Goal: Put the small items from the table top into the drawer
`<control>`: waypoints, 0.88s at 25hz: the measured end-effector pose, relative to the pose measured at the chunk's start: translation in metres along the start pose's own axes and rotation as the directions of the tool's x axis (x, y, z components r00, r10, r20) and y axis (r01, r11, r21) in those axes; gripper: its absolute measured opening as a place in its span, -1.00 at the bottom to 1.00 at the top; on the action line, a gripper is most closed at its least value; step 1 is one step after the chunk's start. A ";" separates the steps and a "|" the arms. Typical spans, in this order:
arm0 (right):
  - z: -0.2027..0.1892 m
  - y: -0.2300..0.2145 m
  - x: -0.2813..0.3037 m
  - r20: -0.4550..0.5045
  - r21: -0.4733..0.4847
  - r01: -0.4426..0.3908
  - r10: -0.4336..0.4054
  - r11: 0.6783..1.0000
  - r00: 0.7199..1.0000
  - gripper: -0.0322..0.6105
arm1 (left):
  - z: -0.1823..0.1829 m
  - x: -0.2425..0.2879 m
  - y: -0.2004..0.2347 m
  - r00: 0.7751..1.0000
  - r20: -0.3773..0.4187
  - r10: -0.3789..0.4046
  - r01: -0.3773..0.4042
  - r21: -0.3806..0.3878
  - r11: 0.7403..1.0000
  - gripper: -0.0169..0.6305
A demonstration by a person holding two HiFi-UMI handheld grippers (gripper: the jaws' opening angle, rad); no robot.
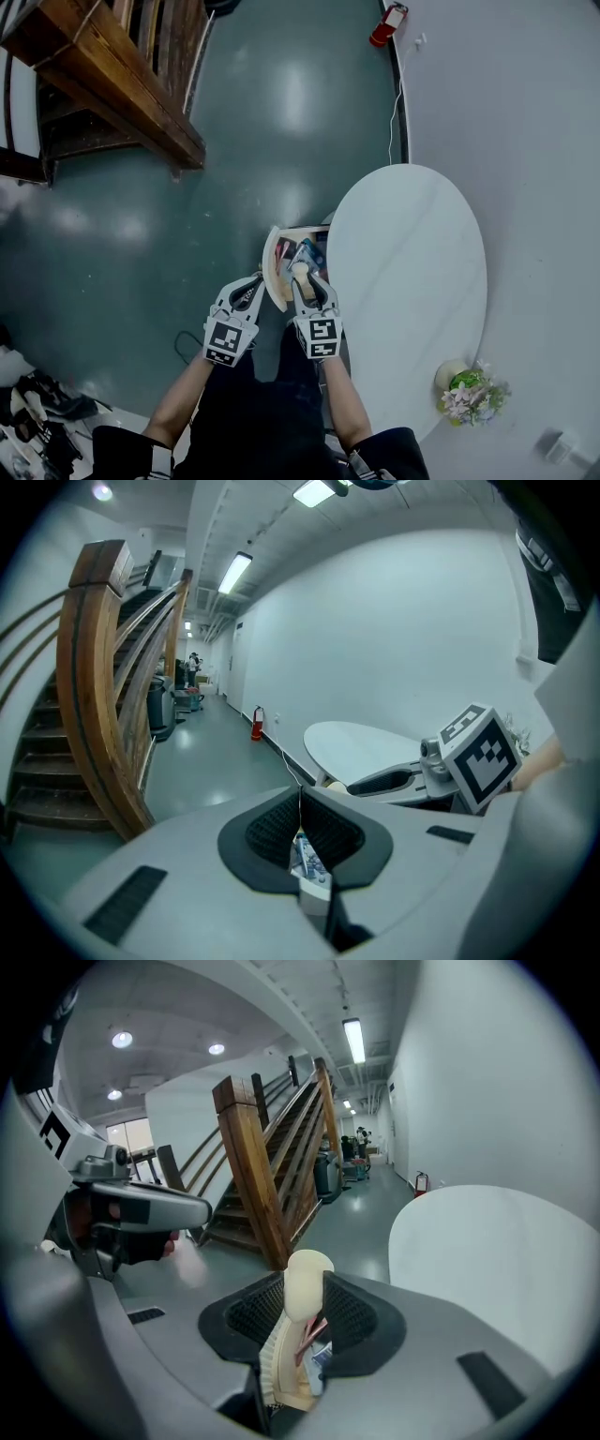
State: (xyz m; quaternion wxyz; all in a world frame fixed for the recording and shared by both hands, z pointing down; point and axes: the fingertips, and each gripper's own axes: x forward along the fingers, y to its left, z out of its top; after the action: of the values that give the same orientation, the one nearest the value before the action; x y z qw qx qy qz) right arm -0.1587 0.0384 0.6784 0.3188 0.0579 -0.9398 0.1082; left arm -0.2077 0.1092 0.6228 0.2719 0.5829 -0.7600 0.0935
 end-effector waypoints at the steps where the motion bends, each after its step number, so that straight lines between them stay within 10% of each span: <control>1: -0.007 0.000 0.006 -0.014 -0.002 0.001 -0.001 1.000 1.000 -0.45 | -0.005 0.002 0.002 1.000 -0.007 -0.002 0.002 -0.003 1.000 -0.89; 22: -0.110 -0.022 0.101 -0.203 0.009 0.006 -0.004 1.000 0.979 -0.45 | -0.070 0.052 0.040 0.997 -0.080 -0.004 0.000 -0.053 0.999 -0.89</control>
State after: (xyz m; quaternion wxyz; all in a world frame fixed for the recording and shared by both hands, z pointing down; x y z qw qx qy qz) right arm -0.1698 0.0398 0.8290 0.4131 0.0506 -0.9017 0.1172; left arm -0.2327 0.1107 0.7155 0.3176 0.5721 -0.7500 0.0965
